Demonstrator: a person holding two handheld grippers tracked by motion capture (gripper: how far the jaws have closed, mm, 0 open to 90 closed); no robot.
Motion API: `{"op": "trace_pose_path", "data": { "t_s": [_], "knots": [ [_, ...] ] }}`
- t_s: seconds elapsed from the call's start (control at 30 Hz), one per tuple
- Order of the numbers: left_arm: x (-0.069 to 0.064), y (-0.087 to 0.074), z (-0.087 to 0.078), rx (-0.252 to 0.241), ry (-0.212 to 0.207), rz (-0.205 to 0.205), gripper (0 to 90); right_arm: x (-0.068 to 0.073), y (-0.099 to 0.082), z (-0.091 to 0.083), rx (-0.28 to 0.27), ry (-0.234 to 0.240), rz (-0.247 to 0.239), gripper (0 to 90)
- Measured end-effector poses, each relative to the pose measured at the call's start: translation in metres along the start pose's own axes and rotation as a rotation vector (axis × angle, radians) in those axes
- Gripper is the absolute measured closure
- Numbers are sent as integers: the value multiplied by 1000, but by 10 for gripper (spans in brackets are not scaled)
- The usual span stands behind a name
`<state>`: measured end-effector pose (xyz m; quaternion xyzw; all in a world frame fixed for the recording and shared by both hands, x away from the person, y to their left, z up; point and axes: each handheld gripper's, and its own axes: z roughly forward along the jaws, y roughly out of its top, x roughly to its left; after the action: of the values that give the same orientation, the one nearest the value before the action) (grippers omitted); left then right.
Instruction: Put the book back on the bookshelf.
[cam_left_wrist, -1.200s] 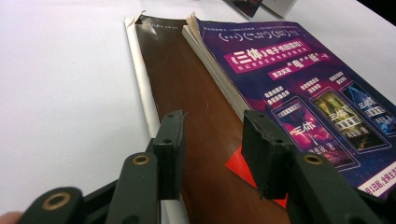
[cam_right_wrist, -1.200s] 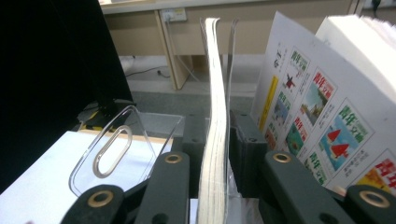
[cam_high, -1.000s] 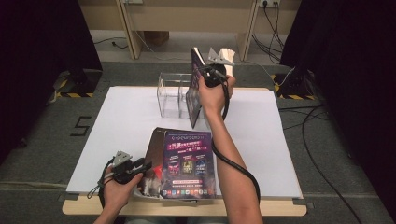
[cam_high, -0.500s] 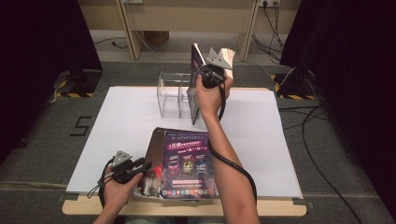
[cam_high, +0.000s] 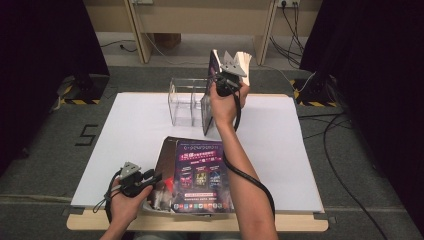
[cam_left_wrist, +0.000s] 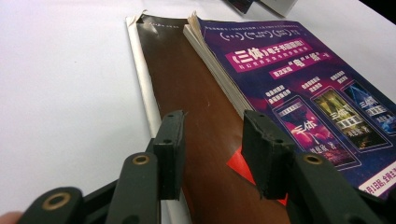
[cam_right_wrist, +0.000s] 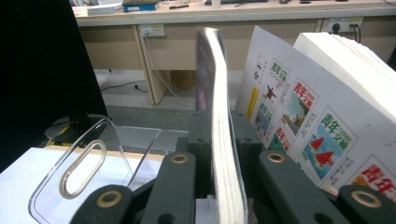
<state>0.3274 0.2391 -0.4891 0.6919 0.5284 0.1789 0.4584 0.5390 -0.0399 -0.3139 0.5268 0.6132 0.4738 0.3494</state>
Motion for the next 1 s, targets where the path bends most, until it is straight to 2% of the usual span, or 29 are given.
{"op": "trace_pose_path", "data": {
  "t_s": [0.57, 1.0],
  "knots": [
    [-5, -1, 2, 3, -16, -1, 581, -8, -4, -17, 48, 74, 11, 691],
    [-7, 0, 3, -3, -25, -10, 556, -12, -10, -31, 63, 93, 15, 661]
  ]
}}
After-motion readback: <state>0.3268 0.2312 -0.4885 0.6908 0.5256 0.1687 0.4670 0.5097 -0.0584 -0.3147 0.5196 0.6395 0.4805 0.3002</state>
